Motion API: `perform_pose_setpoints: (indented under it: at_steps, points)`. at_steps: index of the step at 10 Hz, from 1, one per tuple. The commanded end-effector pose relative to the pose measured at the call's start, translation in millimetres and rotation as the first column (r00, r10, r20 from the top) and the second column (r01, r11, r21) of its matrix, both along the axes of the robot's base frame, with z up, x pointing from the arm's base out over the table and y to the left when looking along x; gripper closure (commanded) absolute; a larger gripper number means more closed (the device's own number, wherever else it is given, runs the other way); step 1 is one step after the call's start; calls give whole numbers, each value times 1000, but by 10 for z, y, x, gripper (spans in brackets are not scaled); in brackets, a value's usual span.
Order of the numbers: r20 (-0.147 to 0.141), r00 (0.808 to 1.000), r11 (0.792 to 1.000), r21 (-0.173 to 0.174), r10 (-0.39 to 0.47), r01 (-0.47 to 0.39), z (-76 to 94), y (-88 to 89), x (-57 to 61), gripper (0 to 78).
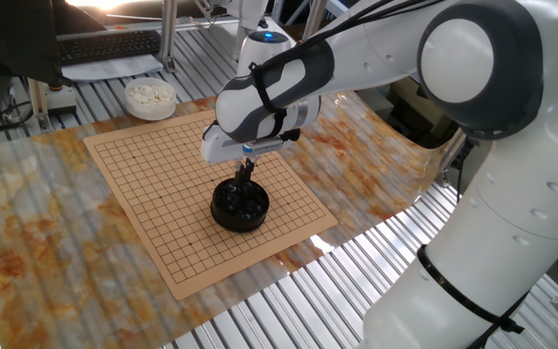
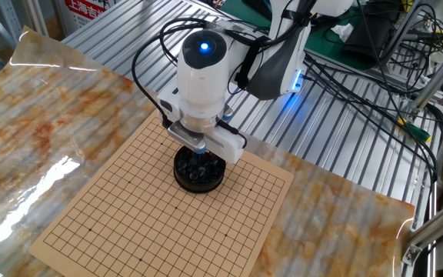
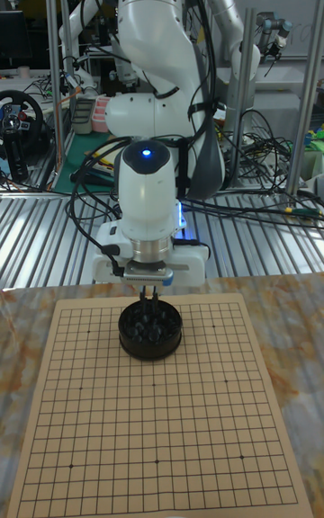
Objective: Play the first move as black on the 3-4 point in the upper right corner of the Go board
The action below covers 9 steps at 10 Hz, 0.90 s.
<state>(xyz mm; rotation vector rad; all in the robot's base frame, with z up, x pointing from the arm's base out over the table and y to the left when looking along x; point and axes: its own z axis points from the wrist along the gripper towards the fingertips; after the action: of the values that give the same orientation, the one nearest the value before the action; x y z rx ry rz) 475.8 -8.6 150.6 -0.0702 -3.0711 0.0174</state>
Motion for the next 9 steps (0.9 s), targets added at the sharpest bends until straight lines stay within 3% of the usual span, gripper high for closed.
perform_pose_setpoints:
  at_steps: [1, 9]
  points:
    - [3, 1000, 1000, 3, 4, -4, 10, -1, 9, 762]
    - [16, 1000, 1000, 11, -11, 11, -1, 4, 12, 762]
